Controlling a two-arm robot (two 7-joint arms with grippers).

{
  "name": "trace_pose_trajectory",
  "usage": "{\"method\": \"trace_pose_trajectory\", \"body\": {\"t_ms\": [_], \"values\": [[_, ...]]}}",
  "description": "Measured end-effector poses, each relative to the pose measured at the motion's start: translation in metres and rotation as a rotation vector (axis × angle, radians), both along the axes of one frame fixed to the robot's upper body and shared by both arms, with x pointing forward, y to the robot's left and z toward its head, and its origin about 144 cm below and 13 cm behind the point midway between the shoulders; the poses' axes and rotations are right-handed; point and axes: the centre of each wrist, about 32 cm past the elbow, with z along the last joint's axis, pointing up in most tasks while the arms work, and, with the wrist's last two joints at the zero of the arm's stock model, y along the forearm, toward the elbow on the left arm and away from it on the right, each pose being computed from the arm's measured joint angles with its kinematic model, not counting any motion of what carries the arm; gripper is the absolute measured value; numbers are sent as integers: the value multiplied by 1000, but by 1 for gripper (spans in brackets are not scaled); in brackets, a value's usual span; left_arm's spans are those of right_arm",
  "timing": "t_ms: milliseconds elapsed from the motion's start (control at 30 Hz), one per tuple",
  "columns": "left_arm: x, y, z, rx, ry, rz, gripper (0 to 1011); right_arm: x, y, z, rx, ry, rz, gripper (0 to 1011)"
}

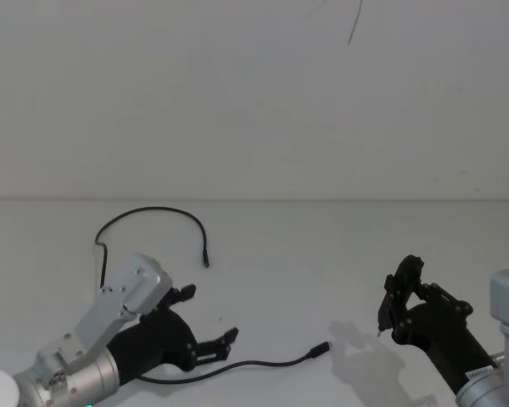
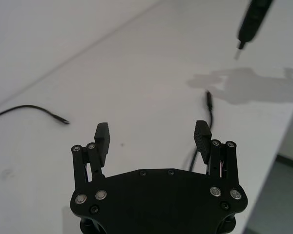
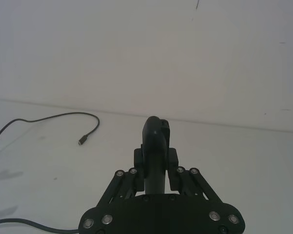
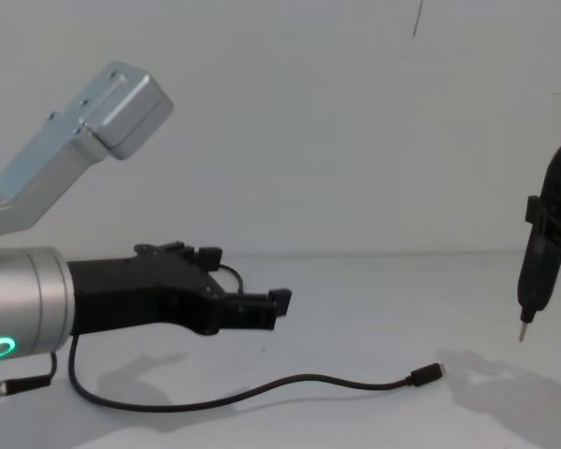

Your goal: Pick up the data cable with the one hand.

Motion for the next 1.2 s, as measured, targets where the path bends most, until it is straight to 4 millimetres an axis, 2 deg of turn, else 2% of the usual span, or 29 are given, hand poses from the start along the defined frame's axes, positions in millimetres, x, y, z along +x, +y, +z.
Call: {"method": "trace_pose_trajectory", "body": {"t_ms": [333, 633, 967, 1200], "values": [[19, 16, 10, 57, 89, -148, 1001, 0, 0, 0, 0, 0, 0, 263], [52, 29, 25, 125, 180, -308, 1001, 0, 0, 0, 0, 0, 0, 263], [80, 29, 38, 188, 222, -415, 1001, 0, 0, 0, 0, 0, 0, 263], [91, 25, 43, 226, 235, -452, 1001, 0, 0, 0, 0, 0, 0, 263]]}}
